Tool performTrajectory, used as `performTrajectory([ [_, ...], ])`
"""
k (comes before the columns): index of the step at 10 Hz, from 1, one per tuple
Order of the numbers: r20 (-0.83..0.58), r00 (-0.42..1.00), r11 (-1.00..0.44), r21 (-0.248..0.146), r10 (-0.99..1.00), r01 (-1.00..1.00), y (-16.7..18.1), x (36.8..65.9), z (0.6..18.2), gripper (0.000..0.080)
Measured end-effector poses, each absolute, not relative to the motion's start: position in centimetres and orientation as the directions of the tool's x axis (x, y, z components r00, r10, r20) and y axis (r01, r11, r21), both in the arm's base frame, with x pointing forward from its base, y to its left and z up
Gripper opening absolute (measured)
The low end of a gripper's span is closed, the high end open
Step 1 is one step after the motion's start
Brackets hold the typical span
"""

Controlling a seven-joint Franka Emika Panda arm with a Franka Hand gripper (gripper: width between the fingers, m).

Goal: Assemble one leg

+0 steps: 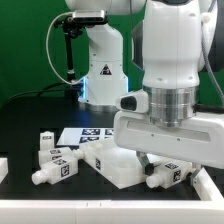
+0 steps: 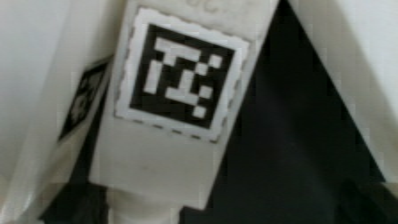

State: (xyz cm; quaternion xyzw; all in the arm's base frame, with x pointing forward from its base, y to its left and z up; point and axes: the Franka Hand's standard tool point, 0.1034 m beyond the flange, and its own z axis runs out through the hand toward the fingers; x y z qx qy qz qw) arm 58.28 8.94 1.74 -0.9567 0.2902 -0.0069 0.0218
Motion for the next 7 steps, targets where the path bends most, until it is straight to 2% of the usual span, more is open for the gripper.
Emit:
performTrajectory([
  [7, -0.009, 0.840, -0.839, -0.038, -0.543, -0.543, 9.23, 57.60, 1.23, 0.0648],
])
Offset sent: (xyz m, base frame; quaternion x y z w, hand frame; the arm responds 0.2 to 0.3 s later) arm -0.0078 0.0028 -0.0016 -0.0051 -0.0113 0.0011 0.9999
